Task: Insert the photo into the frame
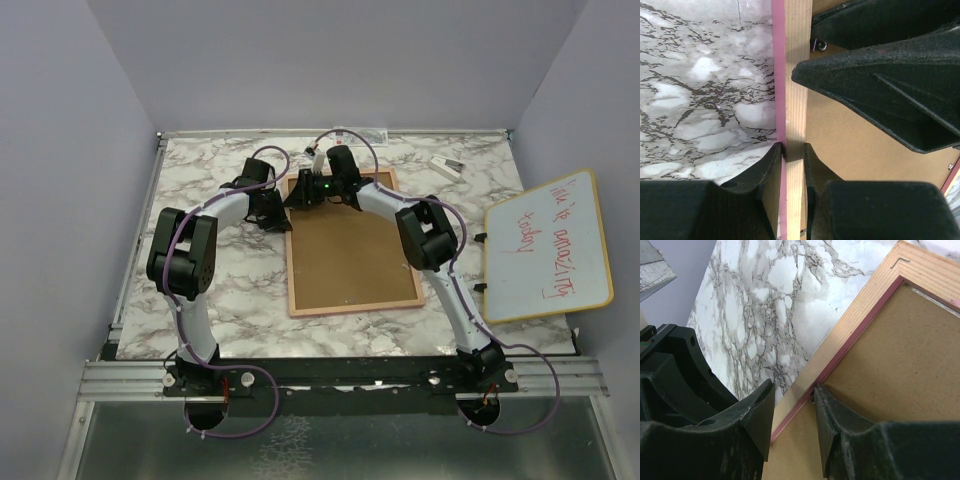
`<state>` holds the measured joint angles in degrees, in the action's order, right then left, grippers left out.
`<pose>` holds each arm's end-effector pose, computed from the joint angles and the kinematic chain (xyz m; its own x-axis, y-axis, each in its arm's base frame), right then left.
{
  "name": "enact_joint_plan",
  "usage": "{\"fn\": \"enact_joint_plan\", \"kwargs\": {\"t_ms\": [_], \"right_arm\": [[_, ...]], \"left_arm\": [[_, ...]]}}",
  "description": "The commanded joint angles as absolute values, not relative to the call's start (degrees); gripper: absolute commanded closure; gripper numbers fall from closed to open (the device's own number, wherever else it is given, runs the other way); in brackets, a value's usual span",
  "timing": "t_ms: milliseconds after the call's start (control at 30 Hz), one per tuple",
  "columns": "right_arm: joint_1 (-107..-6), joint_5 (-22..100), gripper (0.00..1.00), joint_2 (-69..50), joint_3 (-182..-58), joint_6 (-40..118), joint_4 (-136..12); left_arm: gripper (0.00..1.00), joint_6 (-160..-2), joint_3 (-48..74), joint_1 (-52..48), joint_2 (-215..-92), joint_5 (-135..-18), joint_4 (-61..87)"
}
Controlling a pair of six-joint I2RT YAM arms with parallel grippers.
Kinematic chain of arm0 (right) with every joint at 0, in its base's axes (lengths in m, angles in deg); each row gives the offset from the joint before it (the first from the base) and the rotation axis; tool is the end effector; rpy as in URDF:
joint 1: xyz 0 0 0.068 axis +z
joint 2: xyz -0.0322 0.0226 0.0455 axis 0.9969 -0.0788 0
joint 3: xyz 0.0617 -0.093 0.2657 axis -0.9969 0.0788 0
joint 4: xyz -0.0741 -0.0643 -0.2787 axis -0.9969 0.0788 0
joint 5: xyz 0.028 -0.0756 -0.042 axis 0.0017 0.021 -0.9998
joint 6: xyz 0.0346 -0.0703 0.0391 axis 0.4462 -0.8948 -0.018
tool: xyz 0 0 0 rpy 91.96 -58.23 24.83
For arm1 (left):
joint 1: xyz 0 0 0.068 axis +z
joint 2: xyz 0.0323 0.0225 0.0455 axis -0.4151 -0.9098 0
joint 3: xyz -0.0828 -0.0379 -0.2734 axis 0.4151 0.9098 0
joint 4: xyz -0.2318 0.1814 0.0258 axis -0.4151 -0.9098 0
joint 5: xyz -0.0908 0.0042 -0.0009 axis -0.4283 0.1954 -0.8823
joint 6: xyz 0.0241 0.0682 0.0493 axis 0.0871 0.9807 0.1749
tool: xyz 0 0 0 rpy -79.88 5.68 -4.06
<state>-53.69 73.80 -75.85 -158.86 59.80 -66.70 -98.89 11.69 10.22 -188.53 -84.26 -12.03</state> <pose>0.5152 0.3813 0.0966 -0.7772 -0.0839 -0.6237 -0.6008 0.3940 0.6956 0.4334 -0.1327 0.1228 -0.9151 -0.2546 -0.3126 -0.0920 0.8868 -0.4529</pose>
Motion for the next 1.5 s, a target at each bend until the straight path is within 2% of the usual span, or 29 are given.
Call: {"fn": "enact_joint_plan", "kwargs": {"t_ms": [0,100,300,500,667,833,1133,1467], "right_arm": [[-51.7,76.4,0.58,-77.8,-156.3,60.7,-60.6],[-52.4,73.1,0.57,-74.1,-154.8,64.8,-63.7],[-56.1,59.0,0.52,-63.4,-151.0,73.8,-65.3],[-60.7,45.5,0.51,-54.4,-143.9,75.9,-56.5],[-62.9,38.0,0.48,-48.7,-138.6,71.6,-45.6],[-64.3,33.7,0.43,-47.3,-136.4,69.1,-39.0],[-65.6,29.0,0.43,-49.4,-134.9,69.5,-35.2],[-67.2,29.7,0.45,-50.3,-131.9,65.9,-40.0]], "left_arm": [[0.79,-97.5,12.0,10.4,-191.4,-82.2,-13.2],[0.79,-97.5,12.1,10.5,-191.0,-81.8,-13.3],[0.75,-97.7,12.1,10.5,-189.9,-80.9,-13.6],[0.69,-97.9,12.7,10.5,-188.8,-79.2,-13.7],[0.68,-97.5,12.4,10.5,-189.0,-79.5,-13.7],[0.73,-96.7,12.2,10.5,-189.4,-80.6,-13.7],[0.77,-95.7,12.2,10.5,-189.8,-80.7,-14.1],[0.8,-96.3,11.6,10.5,-190.6,-80.3,-14.1]]}}
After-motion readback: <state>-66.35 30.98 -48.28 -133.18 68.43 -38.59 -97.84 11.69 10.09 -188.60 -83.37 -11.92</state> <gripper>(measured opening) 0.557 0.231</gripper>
